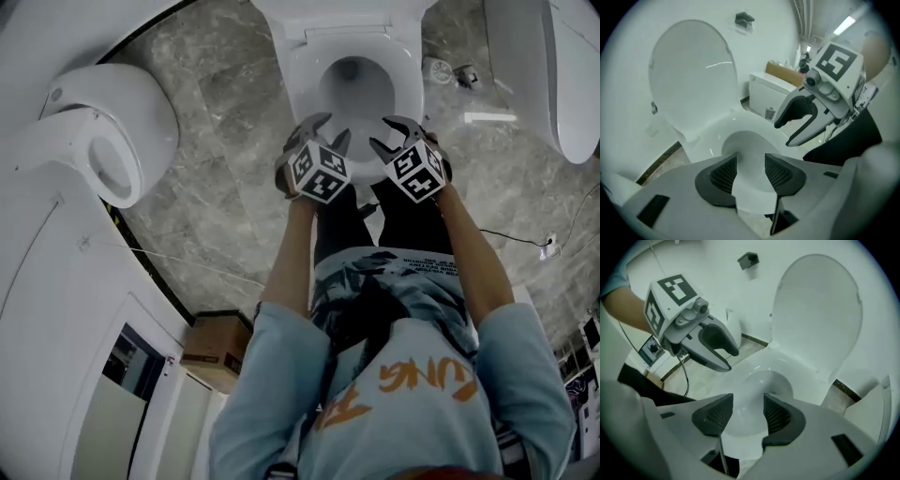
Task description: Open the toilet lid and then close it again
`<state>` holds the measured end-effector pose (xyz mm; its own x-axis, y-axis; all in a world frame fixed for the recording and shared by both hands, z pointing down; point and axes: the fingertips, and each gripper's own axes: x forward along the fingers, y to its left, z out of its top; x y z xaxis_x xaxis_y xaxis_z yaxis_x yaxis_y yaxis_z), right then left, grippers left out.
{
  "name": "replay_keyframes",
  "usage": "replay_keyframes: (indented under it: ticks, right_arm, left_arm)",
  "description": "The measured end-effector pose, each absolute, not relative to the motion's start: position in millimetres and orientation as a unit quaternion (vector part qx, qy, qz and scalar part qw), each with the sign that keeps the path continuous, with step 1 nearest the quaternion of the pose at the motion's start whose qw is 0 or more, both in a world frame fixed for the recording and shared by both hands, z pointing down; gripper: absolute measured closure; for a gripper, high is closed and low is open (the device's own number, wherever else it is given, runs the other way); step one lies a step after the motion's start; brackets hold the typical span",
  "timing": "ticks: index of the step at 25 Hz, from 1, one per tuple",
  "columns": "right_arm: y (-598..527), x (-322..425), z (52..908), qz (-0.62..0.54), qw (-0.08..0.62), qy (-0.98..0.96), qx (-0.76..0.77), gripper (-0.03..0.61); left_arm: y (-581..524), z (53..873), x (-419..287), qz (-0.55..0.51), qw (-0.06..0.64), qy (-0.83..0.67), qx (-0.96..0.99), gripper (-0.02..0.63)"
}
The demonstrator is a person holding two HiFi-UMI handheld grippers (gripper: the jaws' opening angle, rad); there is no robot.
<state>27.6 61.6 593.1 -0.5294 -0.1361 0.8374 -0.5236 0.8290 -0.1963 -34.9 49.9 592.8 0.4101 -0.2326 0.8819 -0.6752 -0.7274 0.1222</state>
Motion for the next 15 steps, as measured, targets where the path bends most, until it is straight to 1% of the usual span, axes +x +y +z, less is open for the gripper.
replay_keyframes:
  ticks: [7,11,14,15]
  right_arm:
    - [-16.7,13.7,522.9,0.213,0.391,-0.85,0.282,0.373]
    - [-68.3,11.6,479.8,0.199,0.341,-0.85,0.35,0.408]
    - [-109.7,16.0,440.4,0.181,0.3,-0.846,0.402,0.456]
    - [-124.7,17.9,426.2,0.173,0.288,-0.846,0.415,0.466]
  left_arm:
    - [-27.4,499.2,-49.7,0.404,0.207,-0.369,0.811,0.407]
    - [-79.5,454.0,-61.3,0.368,0.181,-0.416,0.812,0.408]
    - [-121.7,414.6,-72.4,0.342,0.152,-0.446,0.813,0.432]
    - [-136.6,400.9,-75.7,0.335,0.141,-0.456,0.812,0.461]
